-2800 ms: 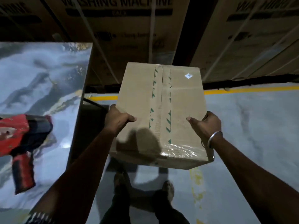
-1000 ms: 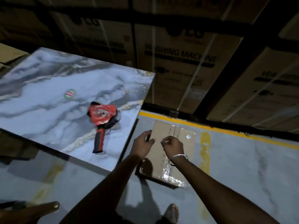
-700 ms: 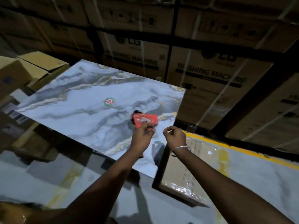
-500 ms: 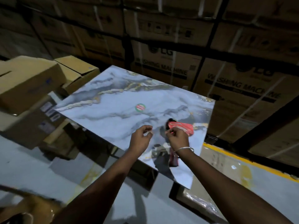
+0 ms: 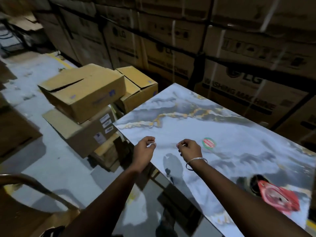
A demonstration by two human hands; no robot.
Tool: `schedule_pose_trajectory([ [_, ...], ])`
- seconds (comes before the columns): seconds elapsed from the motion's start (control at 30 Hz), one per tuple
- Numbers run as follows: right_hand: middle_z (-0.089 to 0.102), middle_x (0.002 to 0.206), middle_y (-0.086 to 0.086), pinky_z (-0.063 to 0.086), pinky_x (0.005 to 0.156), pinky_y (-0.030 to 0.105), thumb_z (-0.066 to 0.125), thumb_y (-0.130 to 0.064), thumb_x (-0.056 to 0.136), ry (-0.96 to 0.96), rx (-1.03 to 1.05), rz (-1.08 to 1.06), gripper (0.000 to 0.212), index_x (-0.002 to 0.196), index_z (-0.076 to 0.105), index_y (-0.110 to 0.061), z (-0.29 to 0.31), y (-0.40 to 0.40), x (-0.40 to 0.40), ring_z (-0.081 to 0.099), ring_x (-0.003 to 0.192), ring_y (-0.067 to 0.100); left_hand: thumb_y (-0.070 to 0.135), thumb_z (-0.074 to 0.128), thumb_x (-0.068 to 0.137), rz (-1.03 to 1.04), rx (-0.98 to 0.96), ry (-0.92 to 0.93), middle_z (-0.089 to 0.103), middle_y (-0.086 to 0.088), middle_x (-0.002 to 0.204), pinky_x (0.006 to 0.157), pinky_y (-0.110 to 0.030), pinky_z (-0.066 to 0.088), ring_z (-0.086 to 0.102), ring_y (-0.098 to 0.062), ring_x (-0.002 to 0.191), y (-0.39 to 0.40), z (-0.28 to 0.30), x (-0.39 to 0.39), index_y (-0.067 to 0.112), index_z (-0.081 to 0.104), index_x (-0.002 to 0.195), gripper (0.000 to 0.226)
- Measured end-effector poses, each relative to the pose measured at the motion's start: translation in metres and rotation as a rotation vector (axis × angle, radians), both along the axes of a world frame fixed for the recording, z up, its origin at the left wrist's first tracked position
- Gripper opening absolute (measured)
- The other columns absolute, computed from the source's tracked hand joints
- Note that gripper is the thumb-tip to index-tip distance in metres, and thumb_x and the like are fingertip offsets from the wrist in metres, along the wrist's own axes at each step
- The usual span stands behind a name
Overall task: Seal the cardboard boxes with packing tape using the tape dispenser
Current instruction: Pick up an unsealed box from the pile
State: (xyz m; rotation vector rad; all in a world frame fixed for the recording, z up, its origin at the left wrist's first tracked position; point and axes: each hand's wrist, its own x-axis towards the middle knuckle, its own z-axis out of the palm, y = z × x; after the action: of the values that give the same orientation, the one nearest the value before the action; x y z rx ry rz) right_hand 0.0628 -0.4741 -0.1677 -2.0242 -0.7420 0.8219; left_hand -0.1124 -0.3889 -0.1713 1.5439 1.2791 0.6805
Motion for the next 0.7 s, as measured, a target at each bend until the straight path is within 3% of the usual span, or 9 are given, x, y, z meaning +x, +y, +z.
schedule_pose_trajectory([
  [0.2,0.073,0.078,0.006,0.06,0.08,0.046,0.068,-0.021,0.087,0.065,-0.01,0.089,0.018,0.07,0.067,-0.025,-0.001,0.13,-0.014,0.071,0.084,0.031,0.014,0.065,0.093,0.094,0.001,0.092,0.071,-0.001,0.109,0.094,-0.032,0.052,0.065,-0.014,0.106,0.106,0.009,-0.021,0.016,0.069,0.112,0.019],
  [0.47,0.068,0.071,0.002,0.059,0.078,0.045,0.068,-0.018,0.091,0.077,-0.024,0.232,0.025,0.067,0.065,-0.024,0.009,0.263,-0.049,0.07,0.08,0.031,0.014,0.061,0.097,0.16,0.007,0.07,0.069,-0.003,0.11,0.091,-0.035,0.052,0.064,-0.017,0.104,0.225,0.029,-0.05,0.015,0.067,0.114,0.018],
  [0.53,0.068,0.073,0.002,0.058,0.078,0.044,0.067,-0.02,0.092,0.071,-0.027,0.252,0.025,0.068,0.065,-0.023,0.011,0.296,-0.061,0.07,0.083,0.032,0.013,0.059,0.097,0.169,0.024,0.072,0.069,-0.002,0.101,0.08,-0.031,0.053,0.065,-0.012,0.093,0.261,0.032,-0.059,0.014,0.066,0.113,0.018],
  [0.63,0.069,0.077,0.005,0.058,0.078,0.043,0.067,-0.023,0.093,0.05,-0.047,0.258,0.025,0.068,0.062,-0.022,0.015,0.35,-0.082,0.069,0.084,0.031,0.011,0.055,0.099,0.191,0.04,0.037,0.067,-0.003,0.085,0.053,-0.023,0.045,0.06,0.001,0.058,0.319,0.04,-0.073,0.011,0.065,0.109,0.014],
  [0.7,0.065,0.074,0.004,0.054,0.074,0.038,0.067,-0.023,0.093,0.042,-0.076,0.26,0.025,0.069,0.06,-0.021,0.016,0.388,-0.1,0.066,0.081,0.029,0.012,0.055,0.1,0.187,0.026,-0.023,0.068,0.001,0.089,0.056,-0.023,0.047,0.064,0.0,0.066,0.362,0.043,-0.083,0.015,0.064,0.107,0.012],
])
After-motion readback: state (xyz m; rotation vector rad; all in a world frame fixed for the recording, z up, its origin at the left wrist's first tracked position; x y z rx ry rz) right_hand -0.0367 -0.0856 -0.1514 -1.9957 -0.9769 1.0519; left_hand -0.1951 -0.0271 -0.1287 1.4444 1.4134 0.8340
